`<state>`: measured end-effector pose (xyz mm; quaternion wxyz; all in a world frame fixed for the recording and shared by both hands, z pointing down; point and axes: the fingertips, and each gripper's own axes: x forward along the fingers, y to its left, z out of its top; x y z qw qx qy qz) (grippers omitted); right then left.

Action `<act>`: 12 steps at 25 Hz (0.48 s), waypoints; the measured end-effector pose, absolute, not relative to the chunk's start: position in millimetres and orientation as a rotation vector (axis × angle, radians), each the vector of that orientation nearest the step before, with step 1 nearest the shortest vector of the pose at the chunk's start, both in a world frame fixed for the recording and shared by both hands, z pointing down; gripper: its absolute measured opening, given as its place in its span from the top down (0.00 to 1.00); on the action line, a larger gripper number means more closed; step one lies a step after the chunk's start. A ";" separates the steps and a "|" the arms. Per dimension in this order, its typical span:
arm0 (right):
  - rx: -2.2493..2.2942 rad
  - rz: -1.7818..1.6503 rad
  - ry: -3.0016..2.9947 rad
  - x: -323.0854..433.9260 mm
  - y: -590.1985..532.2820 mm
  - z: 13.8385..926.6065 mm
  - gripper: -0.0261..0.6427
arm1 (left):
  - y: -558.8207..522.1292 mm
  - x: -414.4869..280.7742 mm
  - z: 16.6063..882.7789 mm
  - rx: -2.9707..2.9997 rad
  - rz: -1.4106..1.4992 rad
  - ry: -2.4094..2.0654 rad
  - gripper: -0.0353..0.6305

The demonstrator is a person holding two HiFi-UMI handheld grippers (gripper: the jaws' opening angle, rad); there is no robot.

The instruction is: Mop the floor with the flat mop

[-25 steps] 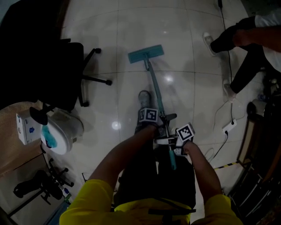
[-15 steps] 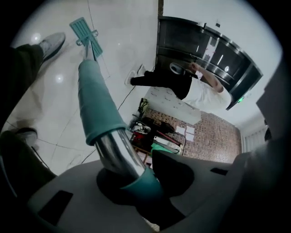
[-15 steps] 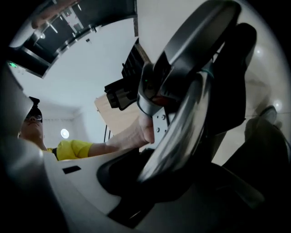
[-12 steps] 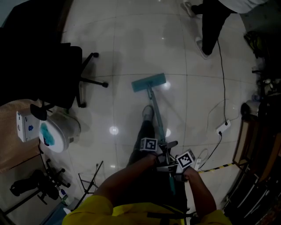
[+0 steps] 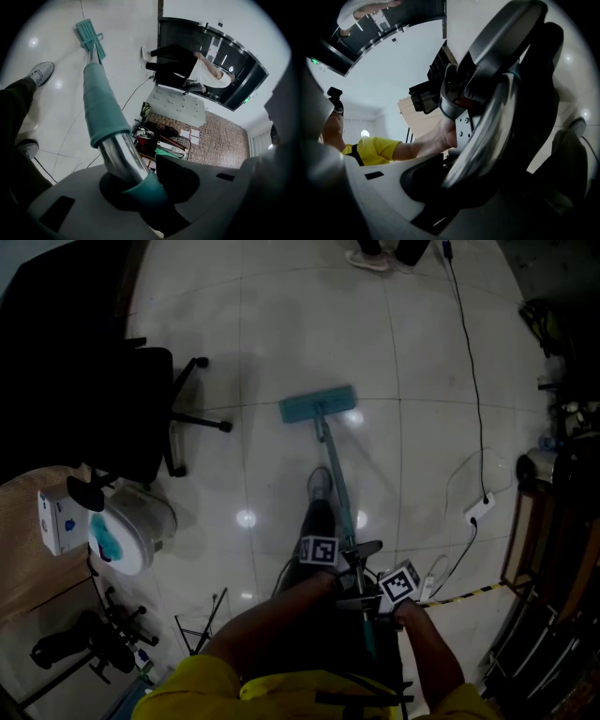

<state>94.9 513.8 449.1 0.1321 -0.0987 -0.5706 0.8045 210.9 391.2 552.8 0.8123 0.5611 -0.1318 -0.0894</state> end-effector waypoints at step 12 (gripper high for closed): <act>-0.285 2.343 -1.650 97.3 529.7 455.2 0.81 | 409.0 212.2 560.5 1.188 -0.172 -0.286 0.81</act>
